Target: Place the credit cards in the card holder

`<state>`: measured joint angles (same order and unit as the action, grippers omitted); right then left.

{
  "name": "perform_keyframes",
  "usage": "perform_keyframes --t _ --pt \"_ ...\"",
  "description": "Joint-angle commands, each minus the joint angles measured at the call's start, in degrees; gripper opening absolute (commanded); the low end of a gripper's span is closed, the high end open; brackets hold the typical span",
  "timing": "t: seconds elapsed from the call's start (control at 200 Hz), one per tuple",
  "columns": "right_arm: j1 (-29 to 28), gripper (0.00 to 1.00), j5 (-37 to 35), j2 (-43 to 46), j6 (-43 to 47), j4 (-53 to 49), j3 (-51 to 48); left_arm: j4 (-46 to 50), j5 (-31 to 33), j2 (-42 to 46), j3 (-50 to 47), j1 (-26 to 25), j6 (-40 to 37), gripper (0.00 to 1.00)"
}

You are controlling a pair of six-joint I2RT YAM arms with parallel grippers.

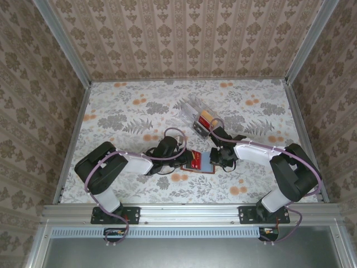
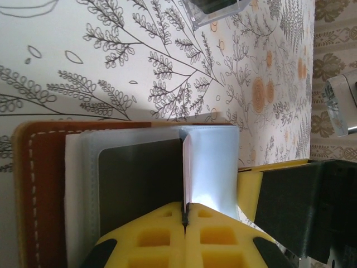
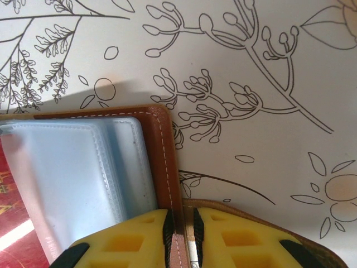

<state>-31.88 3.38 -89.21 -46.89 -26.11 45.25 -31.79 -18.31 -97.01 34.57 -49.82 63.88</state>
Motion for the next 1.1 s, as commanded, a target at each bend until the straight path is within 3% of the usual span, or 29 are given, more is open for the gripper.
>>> perform_keyframes --t 0.0,0.22,0.515,0.83,1.095 --pt "-0.2 0.23 1.2 -3.3 -1.2 2.2 -2.4 3.1 -2.9 -1.7 1.9 -0.7 -0.4 0.01" --pt "-0.2 0.23 1.2 -3.3 -1.3 2.2 -2.5 4.8 -3.8 -0.7 1.5 -0.7 -1.0 0.02" --pt "-0.2 0.24 1.6 -3.4 -1.4 2.5 -2.4 8.6 -4.0 -1.3 4.0 -1.0 -3.0 0.11" --pt "-0.2 0.24 1.9 -3.1 -1.4 2.6 -2.6 31.5 3.3 0.1 13.0 -2.8 -11.7 0.21" --pt "-0.2 0.24 2.0 -3.3 -1.3 2.6 -2.5 37.1 6.9 1.3 14.8 -3.1 -13.9 0.29"
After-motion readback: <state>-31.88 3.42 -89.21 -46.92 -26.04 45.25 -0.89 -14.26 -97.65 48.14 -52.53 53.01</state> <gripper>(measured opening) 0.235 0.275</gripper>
